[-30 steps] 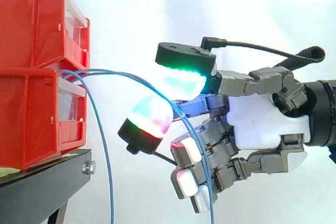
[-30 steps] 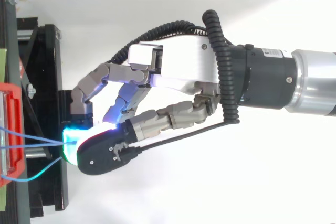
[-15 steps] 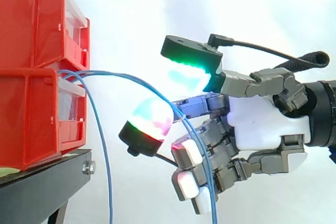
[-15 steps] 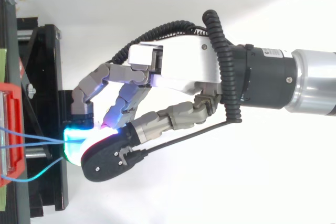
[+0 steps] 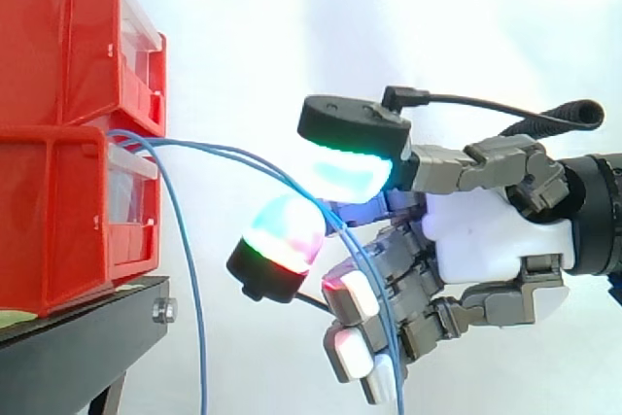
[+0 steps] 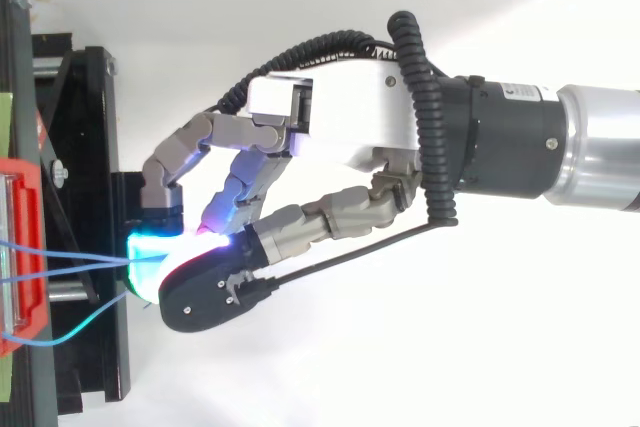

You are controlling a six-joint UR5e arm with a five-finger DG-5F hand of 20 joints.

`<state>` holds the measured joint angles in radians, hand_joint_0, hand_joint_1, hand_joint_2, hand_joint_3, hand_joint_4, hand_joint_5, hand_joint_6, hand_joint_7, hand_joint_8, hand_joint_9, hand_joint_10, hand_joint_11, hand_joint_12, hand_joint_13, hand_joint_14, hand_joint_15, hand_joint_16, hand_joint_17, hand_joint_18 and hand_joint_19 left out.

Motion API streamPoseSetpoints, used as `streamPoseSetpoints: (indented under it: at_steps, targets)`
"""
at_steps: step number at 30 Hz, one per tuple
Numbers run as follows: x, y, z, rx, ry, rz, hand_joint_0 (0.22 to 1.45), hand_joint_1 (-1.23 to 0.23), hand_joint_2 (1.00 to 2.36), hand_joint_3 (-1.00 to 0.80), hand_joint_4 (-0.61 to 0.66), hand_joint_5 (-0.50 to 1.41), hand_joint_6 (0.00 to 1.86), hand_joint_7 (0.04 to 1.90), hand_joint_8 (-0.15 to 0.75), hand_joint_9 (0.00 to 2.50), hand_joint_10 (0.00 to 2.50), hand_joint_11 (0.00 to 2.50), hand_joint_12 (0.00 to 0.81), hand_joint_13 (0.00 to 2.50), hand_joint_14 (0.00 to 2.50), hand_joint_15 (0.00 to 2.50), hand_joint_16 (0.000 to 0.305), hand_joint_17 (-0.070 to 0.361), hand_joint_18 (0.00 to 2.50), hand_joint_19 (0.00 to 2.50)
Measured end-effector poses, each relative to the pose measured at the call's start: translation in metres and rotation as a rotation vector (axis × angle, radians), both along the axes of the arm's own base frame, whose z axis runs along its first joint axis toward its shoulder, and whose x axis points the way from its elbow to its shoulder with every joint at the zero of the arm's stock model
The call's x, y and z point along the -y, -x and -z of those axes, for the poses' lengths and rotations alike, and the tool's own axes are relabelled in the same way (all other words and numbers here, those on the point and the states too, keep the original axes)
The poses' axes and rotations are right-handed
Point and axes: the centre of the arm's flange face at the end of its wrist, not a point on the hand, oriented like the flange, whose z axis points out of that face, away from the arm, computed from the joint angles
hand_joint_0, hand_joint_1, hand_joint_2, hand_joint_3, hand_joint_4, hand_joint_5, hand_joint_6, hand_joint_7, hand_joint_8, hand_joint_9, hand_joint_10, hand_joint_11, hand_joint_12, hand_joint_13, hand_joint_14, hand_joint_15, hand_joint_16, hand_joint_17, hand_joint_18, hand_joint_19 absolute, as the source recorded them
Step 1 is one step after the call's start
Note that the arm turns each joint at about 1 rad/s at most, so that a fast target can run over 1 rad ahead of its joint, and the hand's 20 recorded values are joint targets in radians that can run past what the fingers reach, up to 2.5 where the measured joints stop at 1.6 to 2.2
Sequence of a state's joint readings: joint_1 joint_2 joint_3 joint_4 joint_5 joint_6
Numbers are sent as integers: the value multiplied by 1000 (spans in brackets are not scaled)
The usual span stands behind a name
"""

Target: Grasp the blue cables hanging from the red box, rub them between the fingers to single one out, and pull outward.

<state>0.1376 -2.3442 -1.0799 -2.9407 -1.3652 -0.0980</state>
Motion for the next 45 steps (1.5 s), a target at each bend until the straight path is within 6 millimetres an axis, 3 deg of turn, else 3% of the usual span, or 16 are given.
streamPoseSetpoints:
  at_steps: [9, 14, 18, 25, 33, 45]
  targets:
    - [1, 0, -1, 0, 0, 1, 638, -793, 1016, -175, 46, -168, 905, 878, 311, 1050, 22, 791, 395, 1001, 20, 570, 53, 119, 889, 607]
    - [2, 1, -6, 5, 5, 2, 708, -853, 1014, -292, -26, -176, 910, 896, 298, 1020, 23, 803, 376, 978, 22, 569, 50, 113, 865, 593]
    - [4, 2, -7, 0, 14, 3, 722, -849, 1004, -449, 59, -180, 910, 831, 289, 1013, 23, 801, 374, 976, 22, 562, 50, 113, 860, 582]
    - [5, 3, -7, -4, 17, 4, 531, -601, 1000, -500, 118, -173, 884, 827, 311, 1045, 19, 771, 402, 994, 22, 576, 54, 122, 885, 623]
    - [6, 3, -7, -3, 17, 5, 569, -443, 1002, -471, 103, -176, 867, 871, 313, 1049, 22, 772, 401, 987, 22, 571, 54, 122, 876, 637]
    - [18, 3, -7, -4, 36, 13, 619, -701, 1016, -177, 106, -179, 903, 836, 317, 1039, 21, 790, 405, 1001, 20, 567, 55, 125, 895, 623]
